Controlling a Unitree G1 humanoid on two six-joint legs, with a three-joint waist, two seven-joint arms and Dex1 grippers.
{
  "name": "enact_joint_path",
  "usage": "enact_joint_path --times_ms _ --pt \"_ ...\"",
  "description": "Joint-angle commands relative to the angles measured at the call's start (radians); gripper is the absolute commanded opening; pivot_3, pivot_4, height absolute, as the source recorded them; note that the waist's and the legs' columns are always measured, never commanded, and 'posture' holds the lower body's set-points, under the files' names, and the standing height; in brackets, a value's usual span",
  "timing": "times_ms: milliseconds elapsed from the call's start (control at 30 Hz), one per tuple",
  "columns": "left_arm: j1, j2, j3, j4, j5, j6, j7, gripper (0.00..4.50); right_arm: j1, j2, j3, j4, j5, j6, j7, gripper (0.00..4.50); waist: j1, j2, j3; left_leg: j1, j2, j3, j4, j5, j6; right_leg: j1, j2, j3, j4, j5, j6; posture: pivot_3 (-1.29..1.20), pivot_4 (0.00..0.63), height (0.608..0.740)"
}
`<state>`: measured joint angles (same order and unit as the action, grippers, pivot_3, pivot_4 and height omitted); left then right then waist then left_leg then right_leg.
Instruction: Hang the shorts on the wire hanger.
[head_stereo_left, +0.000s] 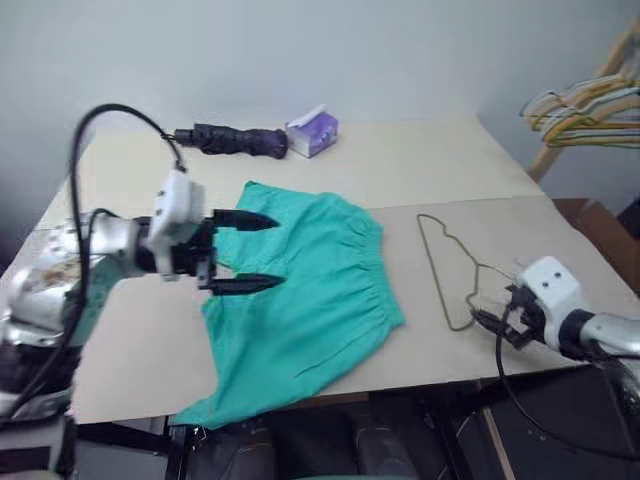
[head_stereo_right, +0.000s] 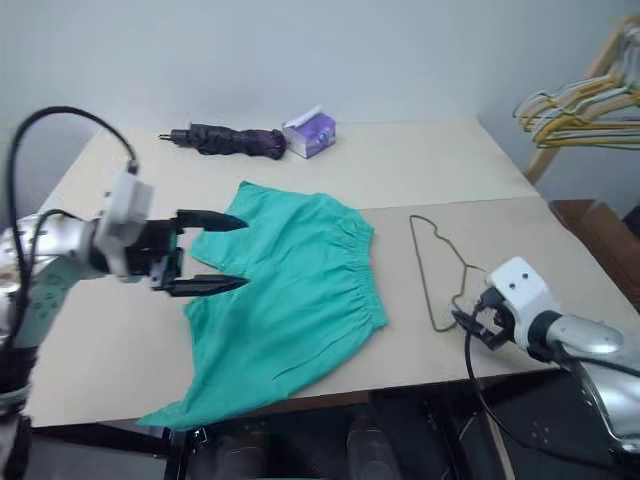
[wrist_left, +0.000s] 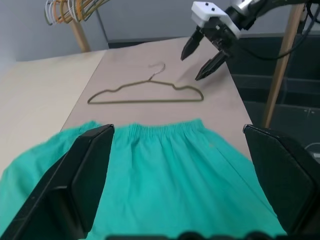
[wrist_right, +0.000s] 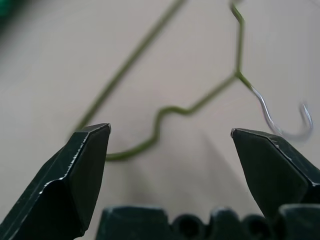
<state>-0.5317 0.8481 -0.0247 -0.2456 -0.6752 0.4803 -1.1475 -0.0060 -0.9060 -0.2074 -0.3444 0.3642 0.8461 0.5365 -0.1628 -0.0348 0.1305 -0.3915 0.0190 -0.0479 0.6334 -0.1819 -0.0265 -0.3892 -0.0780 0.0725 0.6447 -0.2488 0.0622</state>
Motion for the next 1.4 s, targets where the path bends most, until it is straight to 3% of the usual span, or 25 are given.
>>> enact_joint_path --times_ms 33,167,333,600,933,1033,1400 --pt "-0.041 -0.057 -0.008 0.017 0.009 0.005 0.011 4.49 -0.112 0.023 0.033 0.115 -0.019 0.077 -0.023 4.5 -0.03 0.0 0.0 0.0 0.0 0.0 -0.001 0.0 0.0 0.0 0.0 0.0 0.0 0.0 0.0 -0.33 0.074 0.74" --pt "-0.047 -0.1 -0.011 0.04 0.031 -0.014 0.002 4.49 -0.207 0.035 0.106 0.198 -0.058 0.066 -0.01 4.5 -0.084 0.0 0.0 -0.002 0.0 -0.001 -0.001 0.0 0.0 -0.001 0.0 0.0 -0.001 0.0 0.001 -0.3 0.063 0.74" --pt "-0.01 -0.071 0.028 0.022 0.059 -0.035 -0.008 4.49 -0.298 0.041 0.14 0.222 -0.066 0.057 0.018 4.5 -0.12 0.001 -0.001 -0.001 0.0 -0.002 -0.003 0.0 0.001 -0.001 0.0 0.0 -0.001 0.0 0.001 -0.26 0.048 0.74" --pt "0.026 -0.064 0.059 -0.004 0.056 -0.028 0.005 4.49 -0.357 0.071 0.21 0.259 -0.082 0.07 0.064 4.5 -0.12 0.0 -0.003 -0.001 -0.001 -0.003 -0.002 0.0 0.001 -0.001 0.0 0.0 -0.001 0.0 0.002 -0.22 0.031 0.74" --pt "0.031 -0.079 0.067 -0.013 0.06 -0.041 0.007 4.49 -0.498 0.172 0.309 0.445 -0.159 0.043 0.064 4.5 -0.118 0.0 -0.006 -0.001 -0.001 -0.003 -0.002 0.0 0.001 -0.001 0.0 0.0 0.0 0.0 0.002 -0.2 0.029 0.74" --pt "0.038 -0.079 0.064 -0.023 0.069 -0.05 0.005 4.5 -0.53 0.188 0.343 0.496 -0.185 0.054 0.079 3.9 -0.116 0.0 -0.006 -0.001 -0.001 -0.003 -0.002 0.0 0.001 -0.001 0.0 0.0 0.0 0.0 0.002 -0.19 0.031 0.74" --pt "0.043 -0.08 0.063 -0.016 0.09 -0.075 -0.007 4.5 -0.523 0.17 0.391 0.43 -0.212 0.135 0.121 0.16 -0.094 -0.003 -0.021 -0.001 -0.001 -0.003 -0.001 0.0 0.001 -0.001 0.0 0.0 0.0 0.0 0.002 -0.2 0.027 0.74"
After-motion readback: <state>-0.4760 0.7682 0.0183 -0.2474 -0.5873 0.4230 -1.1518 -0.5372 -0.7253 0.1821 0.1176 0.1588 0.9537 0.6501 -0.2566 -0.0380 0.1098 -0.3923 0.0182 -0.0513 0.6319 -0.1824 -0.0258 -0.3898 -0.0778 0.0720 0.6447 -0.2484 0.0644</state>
